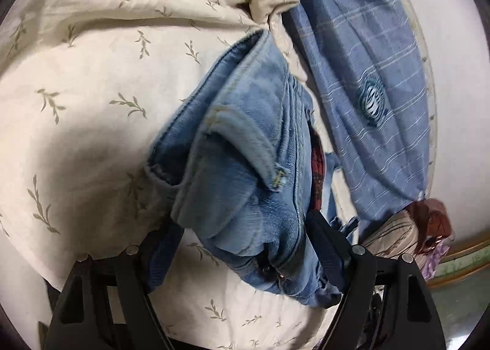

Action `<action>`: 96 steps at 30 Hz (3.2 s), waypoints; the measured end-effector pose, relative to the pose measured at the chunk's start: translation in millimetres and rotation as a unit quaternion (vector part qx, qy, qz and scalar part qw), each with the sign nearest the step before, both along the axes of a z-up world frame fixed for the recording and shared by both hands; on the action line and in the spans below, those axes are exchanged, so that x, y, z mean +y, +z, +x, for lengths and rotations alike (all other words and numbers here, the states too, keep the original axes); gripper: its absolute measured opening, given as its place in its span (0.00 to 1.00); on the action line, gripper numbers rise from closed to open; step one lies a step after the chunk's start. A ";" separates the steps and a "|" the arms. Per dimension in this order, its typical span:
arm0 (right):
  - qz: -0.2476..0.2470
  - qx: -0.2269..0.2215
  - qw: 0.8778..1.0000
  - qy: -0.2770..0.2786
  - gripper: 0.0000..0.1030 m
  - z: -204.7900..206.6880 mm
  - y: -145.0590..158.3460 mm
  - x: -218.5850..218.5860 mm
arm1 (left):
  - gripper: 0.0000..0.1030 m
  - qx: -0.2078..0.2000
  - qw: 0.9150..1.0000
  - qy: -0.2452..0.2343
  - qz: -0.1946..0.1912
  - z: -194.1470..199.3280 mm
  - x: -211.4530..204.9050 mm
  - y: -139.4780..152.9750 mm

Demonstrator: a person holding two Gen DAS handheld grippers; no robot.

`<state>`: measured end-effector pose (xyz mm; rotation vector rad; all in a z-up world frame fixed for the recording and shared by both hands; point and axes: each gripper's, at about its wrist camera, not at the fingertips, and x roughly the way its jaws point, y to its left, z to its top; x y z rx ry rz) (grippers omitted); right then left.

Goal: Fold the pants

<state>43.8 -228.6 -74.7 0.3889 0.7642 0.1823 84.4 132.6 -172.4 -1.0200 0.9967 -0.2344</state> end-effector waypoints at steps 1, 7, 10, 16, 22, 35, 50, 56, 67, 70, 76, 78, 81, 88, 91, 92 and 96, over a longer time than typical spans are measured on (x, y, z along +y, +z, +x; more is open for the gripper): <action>0.001 -0.001 1.000 -0.002 0.51 -0.2 -0.1 -0.7 | 0.80 -0.003 1.000 0.002 -0.004 -2.0 2.6 -0.8; -0.004 0.000 1.000 -0.004 0.51 0.5 -1.9 0.9 | 0.79 -0.009 0.999 0.023 -0.032 -2.5 14.2 -5.5; -0.010 -0.005 1.000 -0.002 0.51 -0.1 -1.1 2.9 | 0.79 -0.021 0.998 0.031 -0.046 -2.1 16.2 -6.9; -0.017 -0.004 1.000 -0.007 0.51 1.3 -5.0 3.7 | 0.76 -0.071 0.994 0.034 -0.074 -0.4 20.5 -9.2; -0.021 -0.018 0.999 0.016 0.51 4.8 -7.1 19.0 | 0.52 -0.083 0.995 0.010 -0.058 9.3 20.5 -12.2; -0.075 0.012 0.984 0.163 0.44 45.1 -45.0 144.1 | 0.37 -0.085 0.995 -0.029 0.032 32.4 -7.2 14.7; 0.001 -0.039 0.991 0.129 0.39 17.9 -7.4 75.1 | 0.30 -0.213 0.943 -0.161 0.201 23.3 -116.2 131.6; 0.011 -0.051 0.995 0.083 0.39 -5.3 1.5 10.8 | 0.31 -0.243 0.895 -0.253 0.274 15.6 -222.8 163.8; -0.021 0.049 0.998 0.019 0.41 -35.6 -28.6 -77.2 | 0.42 -0.153 0.845 -0.378 0.347 14.4 -339.0 115.6; -0.011 0.042 0.999 -0.006 0.44 -48.9 -20.1 -107.3 | 0.43 -0.169 0.846 -0.377 0.338 9.9 -329.1 126.1; 0.043 0.024 0.992 -0.116 0.44 -65.0 -17.8 -166.3 | 0.78 -0.173 0.880 -0.374 0.235 13.6 -326.0 142.2; 0.064 0.011 0.987 -0.146 0.44 -72.3 -16.8 -177.5 | 0.81 -0.197 0.876 -0.383 0.217 7.8 -335.9 153.8; 0.069 -0.014 0.983 -0.169 0.44 -79.3 -12.4 -186.5 | 0.82 -0.237 0.856 -0.378 0.263 -0.1 -341.3 169.5; 0.067 -0.081 0.987 -0.118 0.42 -48.5 13.6 -170.8 | 0.84 -0.212 0.863 -0.272 0.369 31.6 -281.5 152.0; 0.063 -0.084 0.992 -0.071 0.37 -27.0 14.6 -135.4 | 0.84 -0.180 0.859 -0.234 0.418 43.1 -258.3 128.6; 0.052 -0.080 0.994 -0.055 0.37 -22.0 13.4 -123.6 | 0.84 -0.177 0.857 -0.230 0.427 44.4 -256.7 123.0; -0.058 -0.015 0.998 -0.024 0.37 -2.6 -8.2 -80.6 | 0.84 -0.159 0.845 -0.220 0.461 48.8 -251.4 93.5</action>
